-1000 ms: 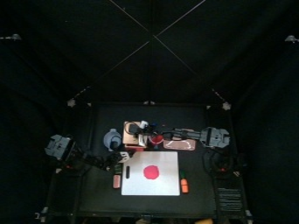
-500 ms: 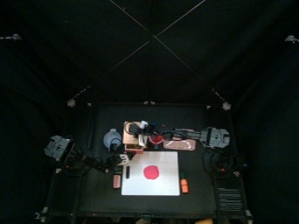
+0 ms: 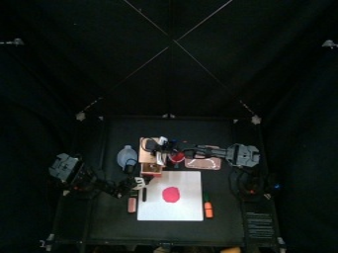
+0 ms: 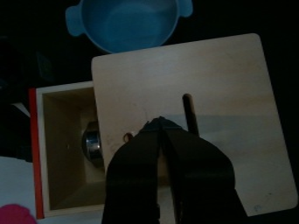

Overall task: Get the cutter from the drawer then cut the dough then place the extra dough in the bowl
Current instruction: Open the drawer

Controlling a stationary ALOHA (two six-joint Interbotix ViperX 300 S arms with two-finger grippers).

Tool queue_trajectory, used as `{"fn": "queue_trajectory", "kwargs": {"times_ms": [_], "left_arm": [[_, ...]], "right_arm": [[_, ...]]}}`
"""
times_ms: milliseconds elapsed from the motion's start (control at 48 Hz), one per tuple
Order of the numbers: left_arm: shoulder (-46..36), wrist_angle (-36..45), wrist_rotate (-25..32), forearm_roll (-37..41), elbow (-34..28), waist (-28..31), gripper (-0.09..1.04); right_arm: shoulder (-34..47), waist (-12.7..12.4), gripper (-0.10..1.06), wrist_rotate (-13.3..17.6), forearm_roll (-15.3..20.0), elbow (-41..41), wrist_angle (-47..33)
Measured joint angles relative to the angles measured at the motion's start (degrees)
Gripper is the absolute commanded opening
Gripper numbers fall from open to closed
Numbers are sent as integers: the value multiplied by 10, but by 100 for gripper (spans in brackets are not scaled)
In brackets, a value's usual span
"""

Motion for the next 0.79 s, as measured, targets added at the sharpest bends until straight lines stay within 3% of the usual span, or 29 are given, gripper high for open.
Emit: {"fn": "queue_trajectory", "kwargs": {"times_ms": [792], "left_arm": [[-4, 5, 3, -9, -2, -19, 58]], "right_arm": [[1, 0, 2, 0, -1, 1, 0]]}}
